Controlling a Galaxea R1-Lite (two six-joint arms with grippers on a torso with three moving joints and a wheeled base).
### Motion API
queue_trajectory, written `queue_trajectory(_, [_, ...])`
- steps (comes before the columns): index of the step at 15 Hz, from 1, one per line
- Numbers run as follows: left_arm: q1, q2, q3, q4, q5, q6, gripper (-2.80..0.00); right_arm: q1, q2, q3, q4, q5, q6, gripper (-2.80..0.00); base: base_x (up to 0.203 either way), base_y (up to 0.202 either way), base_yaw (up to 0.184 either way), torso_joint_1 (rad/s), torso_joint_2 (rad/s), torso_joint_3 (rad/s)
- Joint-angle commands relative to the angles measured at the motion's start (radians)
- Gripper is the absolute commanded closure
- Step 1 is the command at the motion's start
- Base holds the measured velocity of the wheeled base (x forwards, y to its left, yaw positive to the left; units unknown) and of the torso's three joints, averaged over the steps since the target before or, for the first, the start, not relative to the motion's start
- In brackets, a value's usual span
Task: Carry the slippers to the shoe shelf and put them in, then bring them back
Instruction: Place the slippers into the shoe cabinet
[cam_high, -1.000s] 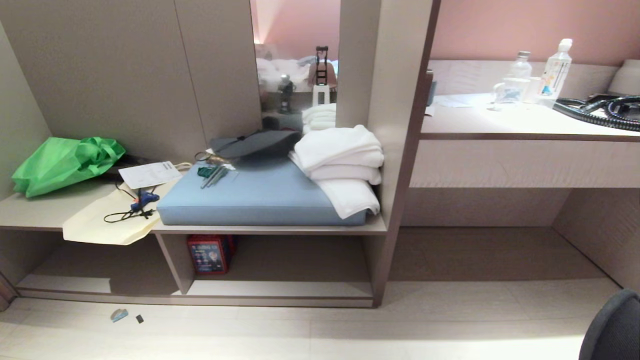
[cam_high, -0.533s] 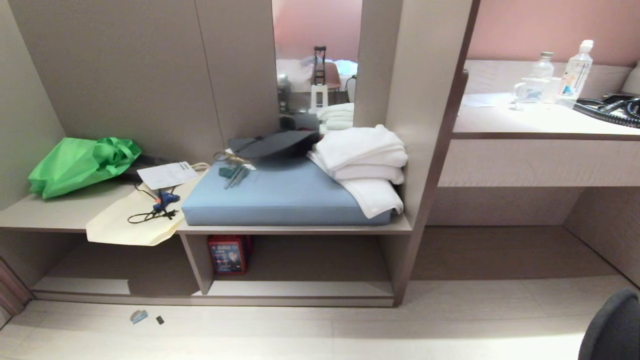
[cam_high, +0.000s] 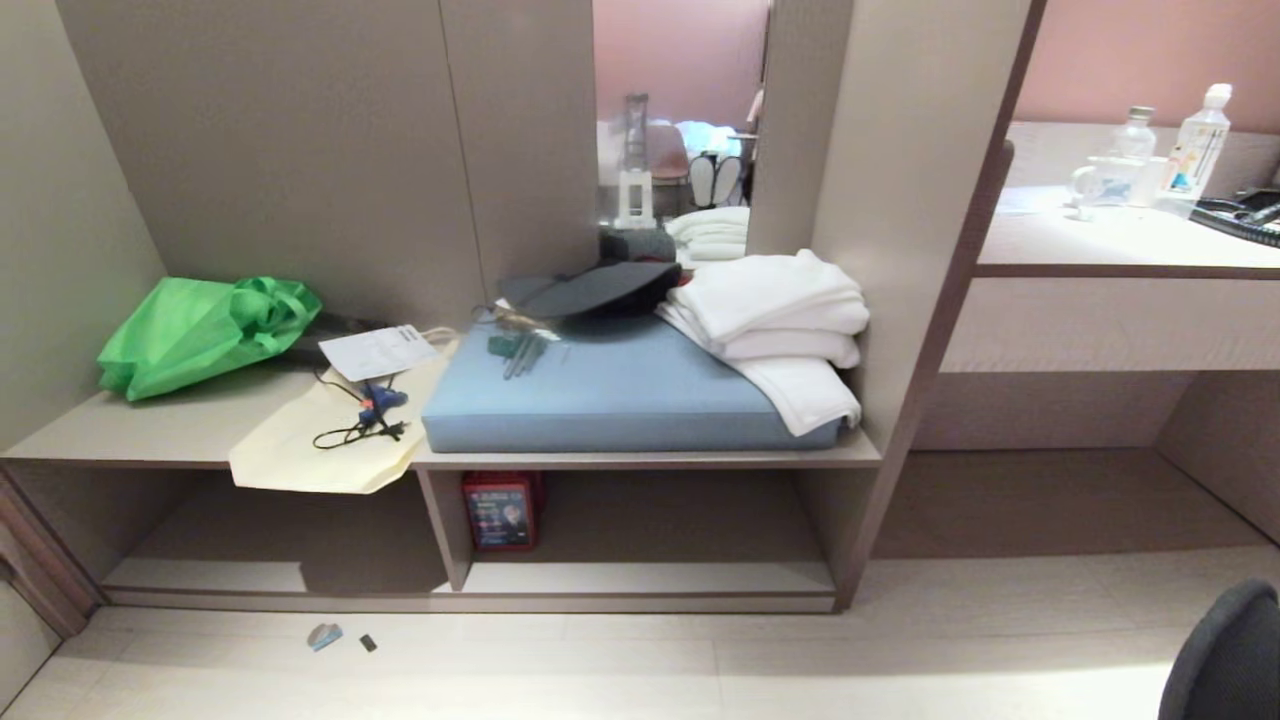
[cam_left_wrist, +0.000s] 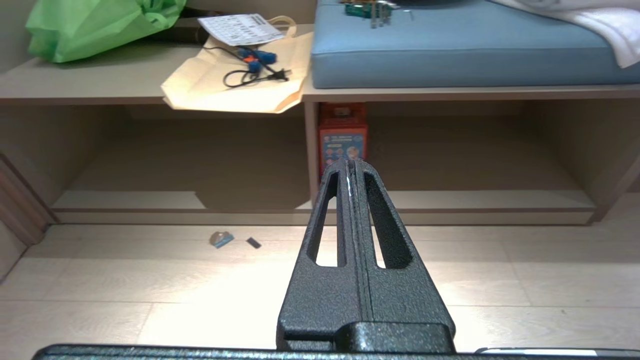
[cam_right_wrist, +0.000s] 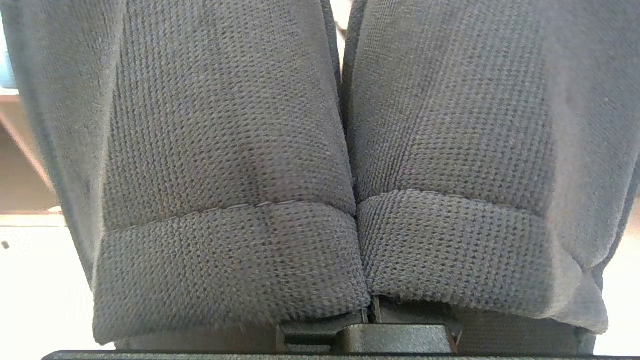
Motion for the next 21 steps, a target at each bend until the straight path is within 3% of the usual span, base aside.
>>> queue_trajectory(1, [0.0,0.0,0.0,0.0,0.0,0.0,0.0,0.0,0.001,0.0,-0.001,0.0,0.0,0.0,0.0,0.19,-0.002,0.006,0.0,0.006])
queue_trajectory(4, [0.0,0.001,0.0,0.0,0.0,0.0,0.0,0.0,0.001,0.0,-0.001,0.0,-0.001,0.0,0.0,0.137,-0.003,0.0,0.01,0.006])
queue_trajectory(14, [0.0,0.001,0.0,0.0,0.0,0.001,0.0,0.0,0.001,0.0,0.001,0.0,0.0,0.0,0.0,0.0,0.0,0.0,0.0,0.0])
queue_trajectory(21, [0.0,0.0,0.0,0.0,0.0,0.001,0.0,0.0,0.001,0.0,0.0,0.0,-0.001,0.0,0.0,0.0,0.0,0.003,0.0,-0.175])
